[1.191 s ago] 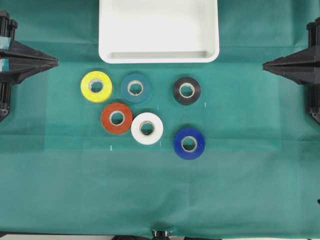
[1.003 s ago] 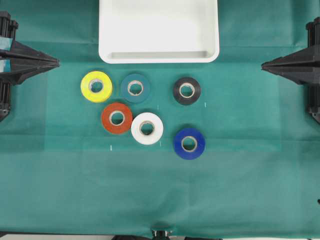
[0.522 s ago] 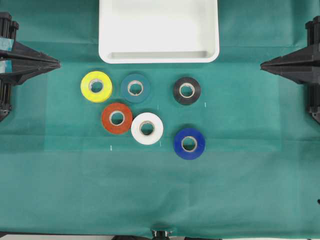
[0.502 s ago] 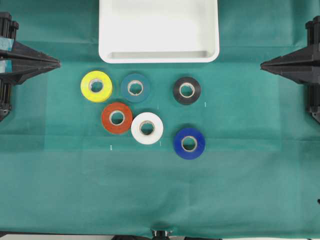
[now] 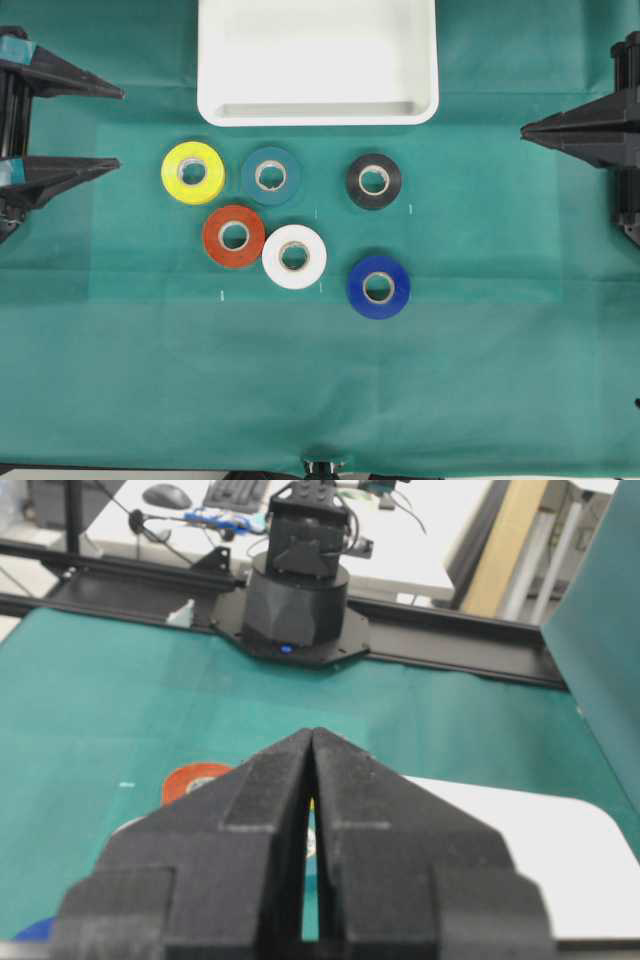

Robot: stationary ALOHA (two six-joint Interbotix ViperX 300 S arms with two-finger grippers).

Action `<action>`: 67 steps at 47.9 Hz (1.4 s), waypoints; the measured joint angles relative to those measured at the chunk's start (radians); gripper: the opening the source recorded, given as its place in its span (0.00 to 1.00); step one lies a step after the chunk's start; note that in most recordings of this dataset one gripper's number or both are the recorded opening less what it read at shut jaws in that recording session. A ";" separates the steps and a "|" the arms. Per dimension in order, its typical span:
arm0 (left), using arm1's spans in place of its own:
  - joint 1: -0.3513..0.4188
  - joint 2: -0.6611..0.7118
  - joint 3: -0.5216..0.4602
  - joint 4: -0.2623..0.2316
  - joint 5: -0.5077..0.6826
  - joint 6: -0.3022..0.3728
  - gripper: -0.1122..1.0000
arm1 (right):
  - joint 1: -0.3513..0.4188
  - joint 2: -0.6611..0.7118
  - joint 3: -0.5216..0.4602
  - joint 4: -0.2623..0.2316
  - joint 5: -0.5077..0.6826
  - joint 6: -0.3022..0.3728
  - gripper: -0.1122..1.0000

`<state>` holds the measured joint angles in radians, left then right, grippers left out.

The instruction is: Pick up the tape from a random location and place it into the white case.

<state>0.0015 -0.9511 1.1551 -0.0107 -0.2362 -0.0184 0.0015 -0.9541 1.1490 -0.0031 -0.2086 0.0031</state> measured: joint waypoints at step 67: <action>-0.087 0.046 -0.014 0.000 0.006 -0.002 0.99 | 0.000 0.000 0.000 0.000 0.005 0.000 0.10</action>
<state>-0.0859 -0.9050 1.1413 -0.0107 -0.2301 -0.0199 0.0015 -0.9541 1.1490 -0.0031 -0.2040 0.0031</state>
